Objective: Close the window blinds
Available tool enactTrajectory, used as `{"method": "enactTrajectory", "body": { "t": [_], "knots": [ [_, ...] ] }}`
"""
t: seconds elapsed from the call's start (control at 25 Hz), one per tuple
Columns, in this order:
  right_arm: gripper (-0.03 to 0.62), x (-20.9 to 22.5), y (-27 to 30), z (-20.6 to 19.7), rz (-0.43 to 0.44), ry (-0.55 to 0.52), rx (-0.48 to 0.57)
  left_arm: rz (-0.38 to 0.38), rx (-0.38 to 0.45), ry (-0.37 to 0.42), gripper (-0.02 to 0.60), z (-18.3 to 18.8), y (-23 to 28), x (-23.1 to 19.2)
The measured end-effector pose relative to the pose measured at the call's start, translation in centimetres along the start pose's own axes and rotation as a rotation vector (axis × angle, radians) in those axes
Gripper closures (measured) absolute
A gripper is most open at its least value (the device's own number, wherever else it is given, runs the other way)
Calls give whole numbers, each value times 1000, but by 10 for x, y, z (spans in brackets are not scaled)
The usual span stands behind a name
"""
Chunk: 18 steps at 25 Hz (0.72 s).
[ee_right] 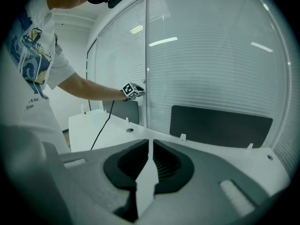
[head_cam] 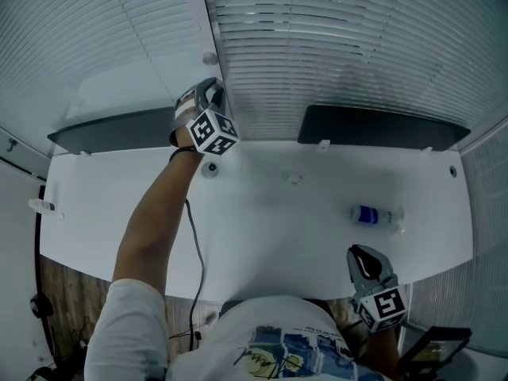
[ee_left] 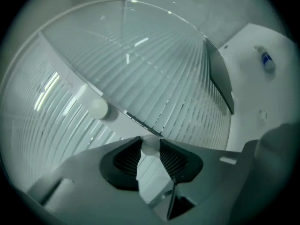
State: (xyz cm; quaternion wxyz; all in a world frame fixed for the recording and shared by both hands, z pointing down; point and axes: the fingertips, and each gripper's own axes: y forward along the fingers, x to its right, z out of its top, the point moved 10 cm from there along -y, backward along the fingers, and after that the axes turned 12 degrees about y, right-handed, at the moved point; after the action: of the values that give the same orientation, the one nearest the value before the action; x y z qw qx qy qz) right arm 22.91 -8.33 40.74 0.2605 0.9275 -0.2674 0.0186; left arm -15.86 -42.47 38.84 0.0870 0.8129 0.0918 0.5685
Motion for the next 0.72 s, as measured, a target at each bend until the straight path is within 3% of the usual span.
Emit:
{"method": "enactTrajectory", "body": {
  "t": [0.32,0.64,0.72],
  "knots": [
    [574,-1,2,-1,2,8,-5,-3,-4,-654,453,-6,-4,-11],
    [574,-1,1,-1,2,1,-6,-81,49,-1193,454,-22,-2,-14],
    [574,-1,1,-1,4,1,-5,-106,70,-1276,454,-26,-1,-14]
  ]
}}
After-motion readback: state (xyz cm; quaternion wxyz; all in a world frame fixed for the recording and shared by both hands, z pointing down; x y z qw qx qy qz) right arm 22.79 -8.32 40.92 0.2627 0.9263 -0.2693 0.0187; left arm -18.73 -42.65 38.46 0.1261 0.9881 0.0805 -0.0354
